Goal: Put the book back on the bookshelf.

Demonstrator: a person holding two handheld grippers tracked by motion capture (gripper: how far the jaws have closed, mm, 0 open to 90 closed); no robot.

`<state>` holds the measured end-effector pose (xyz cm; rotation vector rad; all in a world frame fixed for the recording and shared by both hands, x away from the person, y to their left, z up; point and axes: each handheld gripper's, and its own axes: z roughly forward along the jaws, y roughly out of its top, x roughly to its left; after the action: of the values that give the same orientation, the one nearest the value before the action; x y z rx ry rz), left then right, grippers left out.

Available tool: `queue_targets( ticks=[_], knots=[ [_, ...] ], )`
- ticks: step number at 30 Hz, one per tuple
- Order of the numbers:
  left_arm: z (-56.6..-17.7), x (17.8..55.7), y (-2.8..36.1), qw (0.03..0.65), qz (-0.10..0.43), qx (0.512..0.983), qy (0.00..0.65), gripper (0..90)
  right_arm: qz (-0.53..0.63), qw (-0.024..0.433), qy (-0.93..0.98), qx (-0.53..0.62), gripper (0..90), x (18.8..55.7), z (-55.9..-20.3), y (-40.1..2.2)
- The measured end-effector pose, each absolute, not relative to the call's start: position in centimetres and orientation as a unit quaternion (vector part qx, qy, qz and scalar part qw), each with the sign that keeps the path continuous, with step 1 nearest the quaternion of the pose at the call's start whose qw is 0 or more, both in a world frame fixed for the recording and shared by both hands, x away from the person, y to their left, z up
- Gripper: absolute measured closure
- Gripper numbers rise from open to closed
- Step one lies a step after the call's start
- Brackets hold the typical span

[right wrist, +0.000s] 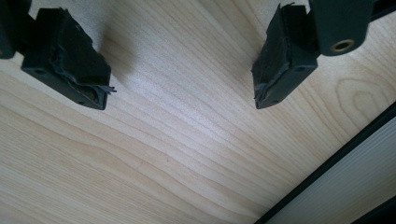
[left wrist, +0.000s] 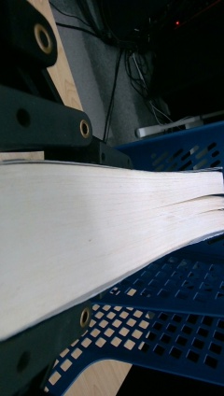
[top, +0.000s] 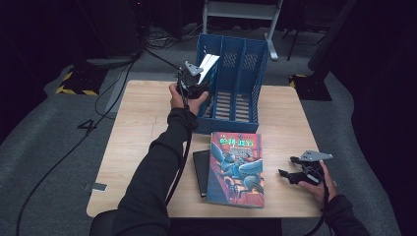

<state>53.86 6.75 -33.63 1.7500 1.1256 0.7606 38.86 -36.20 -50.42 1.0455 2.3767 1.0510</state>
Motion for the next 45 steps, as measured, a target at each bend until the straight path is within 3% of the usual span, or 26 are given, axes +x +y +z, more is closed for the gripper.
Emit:
queue_targets(
  ticks=[7,13,16,22,45],
  knots=[
    [-32.8,54.6,7.1,0.444,0.302,0.719,0.442,43.2,0.370,0.169,0.836,0.368,19.6,38.9,-50.4,-36.2],
    [-32.2,55.2,7.1,0.424,0.289,0.735,0.443,38.9,0.370,0.169,0.836,0.368,19.6,38.9,-50.4,-36.2],
    [-32.0,55.4,7.0,0.409,0.294,0.744,0.439,40.5,0.370,0.169,0.836,0.368,19.6,38.9,-50.4,-36.2],
    [-31.8,55.3,6.5,0.389,0.312,0.748,0.437,58.5,0.370,0.169,0.836,0.368,19.6,38.9,-50.4,-36.2],
    [-30.7,59.5,5.9,0.425,0.316,0.712,0.461,60.4,0.370,0.168,0.836,0.369,19.5,38.9,-50.4,-36.2]
  ],
)
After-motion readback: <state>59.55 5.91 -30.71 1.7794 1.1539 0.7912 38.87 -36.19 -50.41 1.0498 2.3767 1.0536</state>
